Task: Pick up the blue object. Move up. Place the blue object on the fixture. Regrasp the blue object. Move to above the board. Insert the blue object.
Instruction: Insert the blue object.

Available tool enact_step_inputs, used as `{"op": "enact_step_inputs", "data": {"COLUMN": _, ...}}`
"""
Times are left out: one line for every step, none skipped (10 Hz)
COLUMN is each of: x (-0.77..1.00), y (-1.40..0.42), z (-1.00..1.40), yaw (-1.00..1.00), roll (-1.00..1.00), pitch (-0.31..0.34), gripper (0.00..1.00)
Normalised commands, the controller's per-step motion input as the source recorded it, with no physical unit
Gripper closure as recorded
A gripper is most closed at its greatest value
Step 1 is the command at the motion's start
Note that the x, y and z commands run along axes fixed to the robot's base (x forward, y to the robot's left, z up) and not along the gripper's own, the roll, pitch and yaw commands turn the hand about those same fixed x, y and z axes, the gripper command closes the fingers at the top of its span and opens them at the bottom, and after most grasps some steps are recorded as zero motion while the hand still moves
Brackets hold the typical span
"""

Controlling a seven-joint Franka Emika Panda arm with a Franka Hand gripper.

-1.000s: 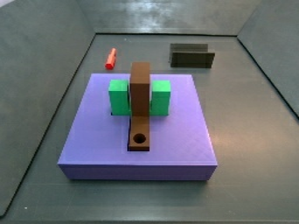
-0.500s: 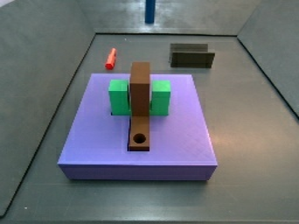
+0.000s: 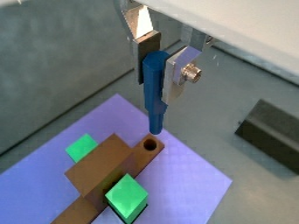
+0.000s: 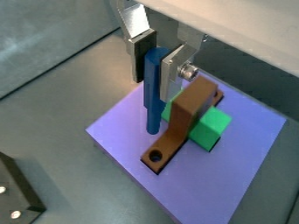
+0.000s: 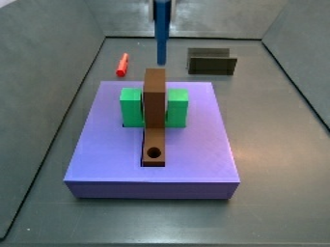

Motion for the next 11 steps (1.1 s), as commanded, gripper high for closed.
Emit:
{"op": "enact_step_inputs", "data": {"x": 0.75, "y": -0.21, "z": 0.36, "yaw": 0.00, "roll": -0.11, "pitch": 0.156, "gripper": 1.00}}
{"op": "enact_step_inputs", "data": {"x": 0.78, "y": -0.33, "z": 0.28, "yaw": 0.00, "roll": -0.36, "pitch": 0.043, "gripper": 1.00}}
{"op": "enact_step_inputs", "data": {"x": 0.77, "y": -0.29, "z": 0.08, "yaw": 0.00, "roll": -0.42, "pitch": 0.009, "gripper": 1.00}}
{"op": "enact_step_inputs", "data": {"x": 0.72, "y": -0.25, "z": 0.05, "yaw": 0.00, "roll": -0.44, "pitch": 0.000, "gripper": 1.00}}
{"op": "enact_step_inputs", "data": {"x": 0.48, "y": -0.36, "z": -0.06, "yaw": 0.16, "roll": -0.44, "pitch": 0.000, "gripper": 1.00}}
{"op": "enact_step_inputs", "data": {"x": 0.29, "y": -0.48, "z": -0.09, "yaw": 0.17, "roll": -0.43, "pitch": -0.046, "gripper": 1.00}}
{"op": "enact_step_inputs", "data": {"x": 0.26, "y": -0.60, "z": -0.05, "yaw": 0.21, "roll": -0.31, "pitch": -0.067, "gripper": 1.00}}
{"op": "enact_step_inputs", "data": {"x": 0.17, "y": -0.87, "z": -0.02, "yaw": 0.20, "roll": 0.00, "pitch": -0.077, "gripper": 1.00}}
{"op": "enact_step_inputs", "data": {"x": 0.00, "y": -0.91, "z": -0.11, "yaw": 0.01, "roll": 0.29, "pitch": -0.099, "gripper": 1.00}}
{"op": "enact_step_inputs", "data": {"x": -0.30, "y": -0.83, "z": -0.32, "yaw": 0.06, "roll": 0.39, "pitch": -0.130, "gripper": 1.00}}
{"op": "enact_step_inputs", "data": {"x": -0.44, "y": -0.75, "z": -0.56, "yaw": 0.12, "roll": 0.40, "pitch": -0.116, "gripper": 1.00}}
